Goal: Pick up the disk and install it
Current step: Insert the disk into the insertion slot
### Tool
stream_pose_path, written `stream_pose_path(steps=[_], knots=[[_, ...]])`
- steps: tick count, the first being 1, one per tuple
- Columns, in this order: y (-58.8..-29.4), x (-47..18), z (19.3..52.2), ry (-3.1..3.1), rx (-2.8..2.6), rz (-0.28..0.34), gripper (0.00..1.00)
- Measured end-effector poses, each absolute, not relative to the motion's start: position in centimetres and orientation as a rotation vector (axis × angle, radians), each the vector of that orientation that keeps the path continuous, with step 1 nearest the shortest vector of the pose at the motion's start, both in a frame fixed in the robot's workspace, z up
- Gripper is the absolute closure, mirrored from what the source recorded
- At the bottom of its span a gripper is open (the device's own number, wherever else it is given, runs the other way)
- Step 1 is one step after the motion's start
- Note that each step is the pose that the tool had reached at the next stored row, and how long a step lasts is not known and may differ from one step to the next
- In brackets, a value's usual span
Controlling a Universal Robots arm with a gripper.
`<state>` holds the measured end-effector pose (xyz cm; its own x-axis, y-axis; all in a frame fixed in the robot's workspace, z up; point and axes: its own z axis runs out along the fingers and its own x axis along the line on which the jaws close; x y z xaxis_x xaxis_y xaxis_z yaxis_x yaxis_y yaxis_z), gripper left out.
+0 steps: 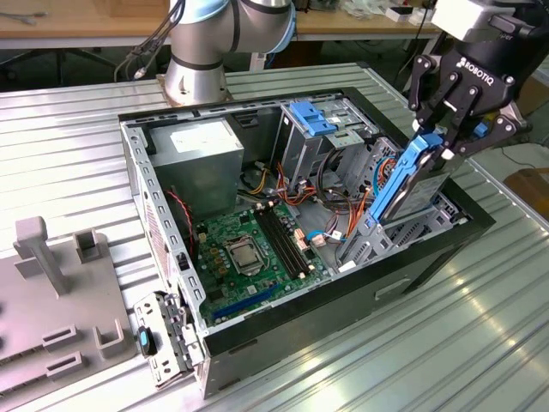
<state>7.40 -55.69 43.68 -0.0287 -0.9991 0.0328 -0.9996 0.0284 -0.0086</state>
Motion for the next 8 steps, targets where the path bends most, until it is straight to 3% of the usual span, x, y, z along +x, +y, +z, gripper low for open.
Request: stream_pose_path(steps=[8], knots=[[-55.72, 7.40, 43.17, -2.240, 2.177, 0.045, 0.63]])
